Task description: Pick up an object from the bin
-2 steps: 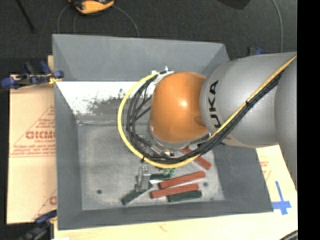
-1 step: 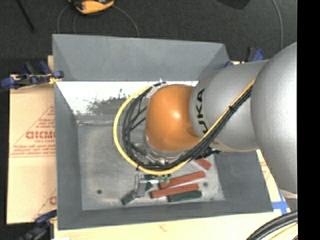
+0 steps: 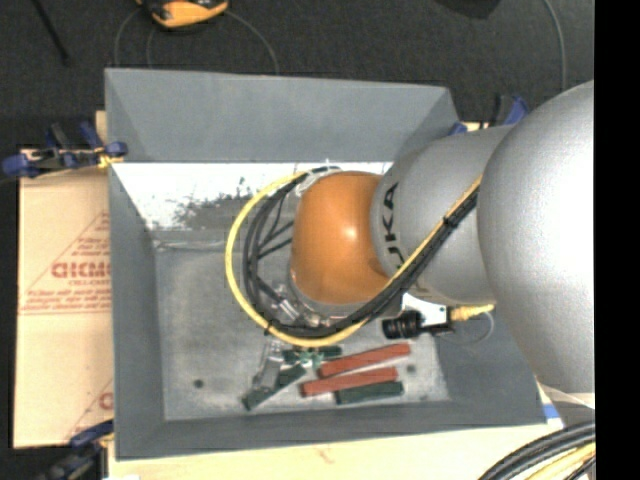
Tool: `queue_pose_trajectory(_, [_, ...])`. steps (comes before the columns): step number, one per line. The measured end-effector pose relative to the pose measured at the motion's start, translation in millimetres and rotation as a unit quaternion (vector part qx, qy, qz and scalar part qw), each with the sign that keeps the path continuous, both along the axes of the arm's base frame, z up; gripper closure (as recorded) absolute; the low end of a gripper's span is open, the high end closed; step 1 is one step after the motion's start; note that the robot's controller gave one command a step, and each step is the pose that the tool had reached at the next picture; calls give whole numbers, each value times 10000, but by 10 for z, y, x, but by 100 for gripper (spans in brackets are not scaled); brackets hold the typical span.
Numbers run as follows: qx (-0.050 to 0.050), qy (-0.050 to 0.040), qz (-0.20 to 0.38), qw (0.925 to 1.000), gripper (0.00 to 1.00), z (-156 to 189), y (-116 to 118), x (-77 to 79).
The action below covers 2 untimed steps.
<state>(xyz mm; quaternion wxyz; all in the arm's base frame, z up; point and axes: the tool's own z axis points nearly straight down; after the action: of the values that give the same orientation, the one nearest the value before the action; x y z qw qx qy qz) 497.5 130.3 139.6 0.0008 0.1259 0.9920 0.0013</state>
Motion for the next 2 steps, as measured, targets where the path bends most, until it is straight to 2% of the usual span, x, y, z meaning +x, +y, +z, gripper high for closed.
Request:
queue_pose_trajectory(1, [-17,0,600,9982,0,-191,-264,-60])
queue_pose_trajectory(2, [-9,3,2071,9783,100,-591,-47,-2])
